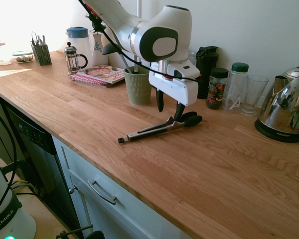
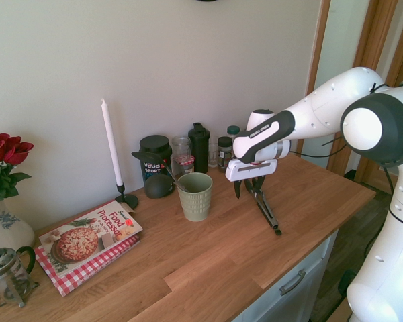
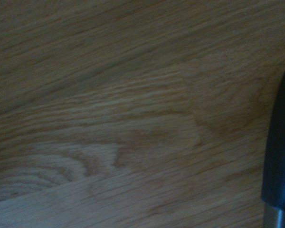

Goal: Put the tongs back in the holder

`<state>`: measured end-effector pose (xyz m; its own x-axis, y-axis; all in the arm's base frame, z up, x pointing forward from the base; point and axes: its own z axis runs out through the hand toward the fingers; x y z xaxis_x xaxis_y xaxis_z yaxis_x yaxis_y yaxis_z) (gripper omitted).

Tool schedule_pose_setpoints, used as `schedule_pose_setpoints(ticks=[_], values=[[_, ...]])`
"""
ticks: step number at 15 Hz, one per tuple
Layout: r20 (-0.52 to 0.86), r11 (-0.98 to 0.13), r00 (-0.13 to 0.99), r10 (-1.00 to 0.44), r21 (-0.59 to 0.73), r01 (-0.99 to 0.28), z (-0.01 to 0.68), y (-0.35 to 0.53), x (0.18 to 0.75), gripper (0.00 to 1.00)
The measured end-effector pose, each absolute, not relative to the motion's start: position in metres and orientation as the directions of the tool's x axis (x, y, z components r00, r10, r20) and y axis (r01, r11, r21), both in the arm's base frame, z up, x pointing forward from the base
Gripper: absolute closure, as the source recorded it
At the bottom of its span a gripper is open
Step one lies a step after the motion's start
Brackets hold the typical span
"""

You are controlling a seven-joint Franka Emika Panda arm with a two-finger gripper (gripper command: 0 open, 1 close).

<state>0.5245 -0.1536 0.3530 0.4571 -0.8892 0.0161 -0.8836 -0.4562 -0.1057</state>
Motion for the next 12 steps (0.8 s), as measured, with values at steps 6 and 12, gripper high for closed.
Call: schedule_pose_setpoints(ticks=[6,12], values=[[0.0,-0.463,0.465,-0.885,-0.086,-0.882,0.338,-0.15,0.527,1.0],[0.0,-0.46,0.462,-0.887,-0.083,-0.884,0.337,-0.157,0.525,1.0]])
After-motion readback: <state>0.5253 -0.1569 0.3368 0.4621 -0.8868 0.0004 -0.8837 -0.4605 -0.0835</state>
